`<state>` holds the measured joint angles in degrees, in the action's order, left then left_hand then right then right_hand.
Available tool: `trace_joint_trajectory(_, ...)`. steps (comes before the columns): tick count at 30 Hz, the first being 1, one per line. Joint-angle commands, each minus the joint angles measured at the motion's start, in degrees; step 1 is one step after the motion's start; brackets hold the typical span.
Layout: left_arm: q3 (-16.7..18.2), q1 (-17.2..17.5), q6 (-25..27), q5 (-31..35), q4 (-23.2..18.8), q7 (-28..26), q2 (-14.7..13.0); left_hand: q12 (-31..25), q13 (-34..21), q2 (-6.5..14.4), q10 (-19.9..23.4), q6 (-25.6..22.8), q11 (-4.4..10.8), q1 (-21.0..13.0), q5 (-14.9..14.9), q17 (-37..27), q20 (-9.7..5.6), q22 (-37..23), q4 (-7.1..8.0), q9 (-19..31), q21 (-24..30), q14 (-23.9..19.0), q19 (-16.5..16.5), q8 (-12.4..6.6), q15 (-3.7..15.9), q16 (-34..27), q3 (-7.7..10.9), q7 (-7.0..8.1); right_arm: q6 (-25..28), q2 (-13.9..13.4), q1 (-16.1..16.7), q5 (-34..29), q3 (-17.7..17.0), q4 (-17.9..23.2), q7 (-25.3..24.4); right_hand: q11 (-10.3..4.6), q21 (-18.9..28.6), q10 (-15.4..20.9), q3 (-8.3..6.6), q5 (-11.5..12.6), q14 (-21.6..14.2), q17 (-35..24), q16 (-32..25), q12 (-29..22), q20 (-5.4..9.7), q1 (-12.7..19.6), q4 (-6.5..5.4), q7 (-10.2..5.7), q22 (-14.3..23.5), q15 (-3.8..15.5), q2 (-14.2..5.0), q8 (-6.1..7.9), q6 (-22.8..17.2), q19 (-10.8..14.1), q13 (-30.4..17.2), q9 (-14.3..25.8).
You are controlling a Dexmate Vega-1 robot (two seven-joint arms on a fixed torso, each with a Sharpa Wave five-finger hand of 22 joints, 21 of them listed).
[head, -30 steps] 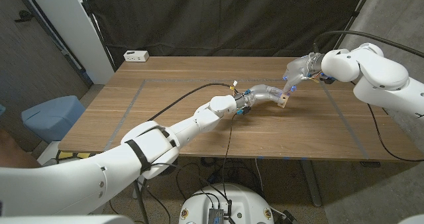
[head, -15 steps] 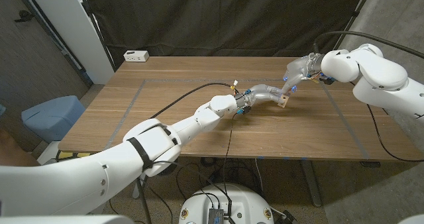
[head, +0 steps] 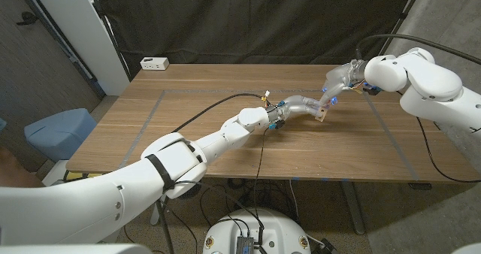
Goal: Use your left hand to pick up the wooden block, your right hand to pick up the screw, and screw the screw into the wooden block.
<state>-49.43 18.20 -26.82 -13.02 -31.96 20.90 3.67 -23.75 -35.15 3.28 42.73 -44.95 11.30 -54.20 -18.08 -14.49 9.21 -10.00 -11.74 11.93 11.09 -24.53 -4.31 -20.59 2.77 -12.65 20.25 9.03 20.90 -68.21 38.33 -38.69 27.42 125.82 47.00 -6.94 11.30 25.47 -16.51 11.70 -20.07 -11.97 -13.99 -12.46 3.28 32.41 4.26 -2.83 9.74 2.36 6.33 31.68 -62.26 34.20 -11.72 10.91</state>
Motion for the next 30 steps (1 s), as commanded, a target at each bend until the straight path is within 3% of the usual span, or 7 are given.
trace_joint_trajectory(1,0.09,-0.30,-0.53,-0.04,0.91,0.25,0.27,-0.24,-0.32,3.33,0.33,-3.23,0.12,2.50,-0.34,-0.26,-0.06,-0.33,2.84,0.57,0.43,-0.53,-0.21,-0.43,2.82,-0.01,3.12,-1.40,1.68,-0.44,-0.95,-0.62,0.20,0.82,3.49,0.32,-0.27,-0.49,0.20,0.64,0.28,-0.06,0.15,0.25,0.01,-0.62,0.02,0.10,0.17,5.75,-0.16,-0.57,1.13,-0.47,-0.12,0.15)
trace_joint_trajectory(8,0.07,-0.37,-0.82,0.05,1.09,0.33,0.24,-0.20,-0.28,3.28,0.25,-3.27,0.07,2.55,-0.34,-0.26,-0.06,-0.33,2.84,0.56,0.42,-0.46,-0.20,-0.42,2.90,0.01,3.11,-1.38,2.61,-0.64,-1.51,-0.85,0.24,1.06,5.14,1.53,-0.37,-1.34,0.45,0.98,0.91,0.04,0.60,0.75,-0.21,-0.75,0.25,0.24,0.18,5.40,-0.18,-1.72,3.52,-0.89,-0.15,0.31)
trace_joint_trajectory(15,-0.06,-0.11,-0.96,0.48,0.17,-0.27,-0.32,-0.20,-0.27,3.18,0.24,-3.19,0.02,2.23,-0.31,-0.29,0.00,-0.32,2.61,0.57,0.41,-0.40,-0.18,-0.37,2.93,-0.03,3.05,-1.39,3.15,-0.41,-2.52,-0.76,0.61,0.29,6.89,2.59,-0.47,-3.33,0.65,1.38,2.30,0.11,1.38,1.46,-0.68,-0.75,0.66,0.18,0.17,4.77,-0.50,-4.31,9.48,-1.54,-0.24,0.58)
trace_joint_trajectory(18,-0.25,-0.04,-1.17,0.90,-0.21,-0.71,-0.57,-0.19,-0.29,3.19,0.16,-3.18,0.03,2.16,-0.29,-0.34,0.06,-0.32,2.60,0.57,0.41,-0.35,-0.17,-0.35,2.96,-0.08,2.99,-1.33,3.28,-0.45,-2.67,-0.40,0.44,0.33,6.95,3.77,-0.50,-4.58,0.66,1.56,2.96,0.15,1.70,1.68,-1.01,-0.58,0.95,0.17,0.16,4.32,-0.75,-5.66,12.59,-1.94,-0.31,0.71)
trace_joint_trajectory(30,-0.77,0.17,-1.36,1.88,-1.62,-1.41,-1.30,-0.20,-0.28,3.04,0.19,-3.27,0.25,2.07,-0.23,-0.39,-0.01,-0.32,2.57,0.58,0.41,-0.37,-0.18,-0.36,3.00,-0.17,2.81,-1.14,3.32,-0.73,-3.71,0.23,0.36,0.70,8.00,4.26,-0.71,-8.27,-0.15,1.19,5.06,0.39,2.44,2.06,-2.31,2.21,2.85,-0.41,0.14,3.21,-1.68,-8.59,19.56,-3.54,-0.52,1.07)
